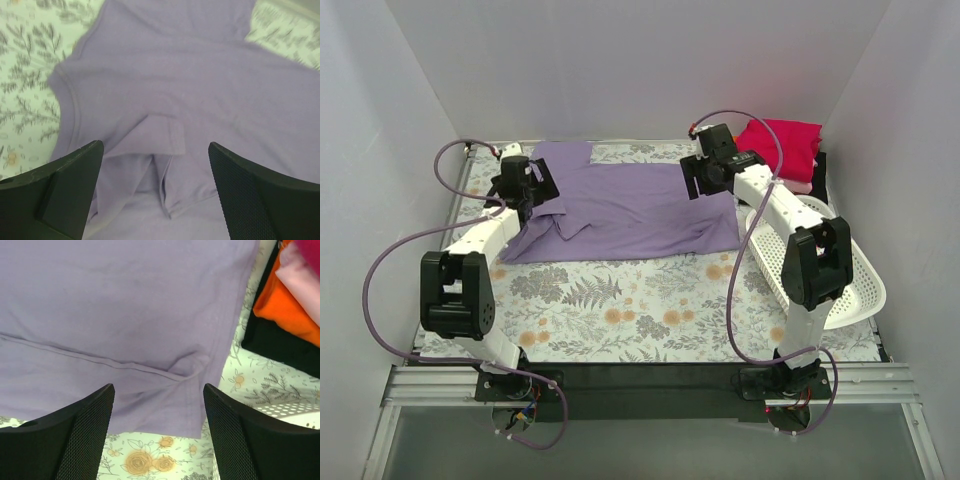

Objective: Fold and stack the t-shirts
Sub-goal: Fold the tshirt

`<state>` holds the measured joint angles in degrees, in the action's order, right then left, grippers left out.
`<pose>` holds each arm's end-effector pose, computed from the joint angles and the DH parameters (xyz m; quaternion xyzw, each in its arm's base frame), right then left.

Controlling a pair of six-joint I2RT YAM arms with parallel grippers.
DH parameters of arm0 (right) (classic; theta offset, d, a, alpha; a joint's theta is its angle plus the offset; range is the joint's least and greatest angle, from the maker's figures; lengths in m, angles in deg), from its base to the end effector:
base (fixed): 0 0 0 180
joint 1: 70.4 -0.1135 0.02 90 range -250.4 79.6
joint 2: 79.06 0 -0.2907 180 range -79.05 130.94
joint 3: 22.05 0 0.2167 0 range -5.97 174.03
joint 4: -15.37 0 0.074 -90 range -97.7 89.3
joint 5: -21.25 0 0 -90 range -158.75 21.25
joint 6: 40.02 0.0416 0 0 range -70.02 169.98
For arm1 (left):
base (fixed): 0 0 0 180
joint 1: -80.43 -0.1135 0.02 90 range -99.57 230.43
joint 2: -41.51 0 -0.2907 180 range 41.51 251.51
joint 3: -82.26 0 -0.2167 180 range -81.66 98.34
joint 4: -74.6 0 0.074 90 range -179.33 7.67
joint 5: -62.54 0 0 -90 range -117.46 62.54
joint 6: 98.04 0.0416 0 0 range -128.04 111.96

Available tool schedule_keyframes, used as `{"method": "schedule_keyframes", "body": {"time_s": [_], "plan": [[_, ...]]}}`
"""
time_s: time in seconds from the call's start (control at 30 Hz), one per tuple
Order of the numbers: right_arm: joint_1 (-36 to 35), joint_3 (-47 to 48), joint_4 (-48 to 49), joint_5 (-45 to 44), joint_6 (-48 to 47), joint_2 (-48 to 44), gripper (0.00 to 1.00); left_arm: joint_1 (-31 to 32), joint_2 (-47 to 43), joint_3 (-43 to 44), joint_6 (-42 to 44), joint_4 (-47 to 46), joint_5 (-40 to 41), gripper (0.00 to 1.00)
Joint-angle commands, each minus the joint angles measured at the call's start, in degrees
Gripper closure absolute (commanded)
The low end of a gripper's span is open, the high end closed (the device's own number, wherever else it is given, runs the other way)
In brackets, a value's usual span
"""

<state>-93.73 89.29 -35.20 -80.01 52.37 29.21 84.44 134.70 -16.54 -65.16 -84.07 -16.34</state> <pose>0.3752 0.1530 0.3165 -0.1336 0.9185 -0.0089 0.3720 0.3438 -0.0161 0.2957 -0.4328 0.7630 -0.1668 0.4502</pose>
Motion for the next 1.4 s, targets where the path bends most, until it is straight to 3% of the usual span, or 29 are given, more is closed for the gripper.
{"method": "schedule_keyframes", "body": {"time_s": [0.0, 0.2, 0.43, 1.0, 1.37], "plan": [[0.0, -2.0, 3.4, -1.7, 0.6, -0.6, 0.34, 0.0, -1.0, -4.0, 0.3, 2.8, 0.6, 0.21], [0.0, -10.0, 5.1, -0.8, 1.1, -0.9, 0.35, 0.0, -3.1, -11.7, -4.4, 2.5, -2.9, 0.21], [0.0, -17.2, 7.3, -2.3, 2.3, -3.2, 0.35, 0.0, -0.1, -13.1, -4.7, 2.3, -2.2, 0.21], [0.1, -22.5, 7.7, -2.6, 2.6, -2.5, 0.36, 0.0, 2.1, -9.5, -0.4, 5.5, 15.2, 0.21], [0.1, -27.3, 8.9, -2.4, 3.1, -6.0, 0.35, -0.1, 11.6, -2.6, 7.1, 2.2, 27.0, 0.2]]}}
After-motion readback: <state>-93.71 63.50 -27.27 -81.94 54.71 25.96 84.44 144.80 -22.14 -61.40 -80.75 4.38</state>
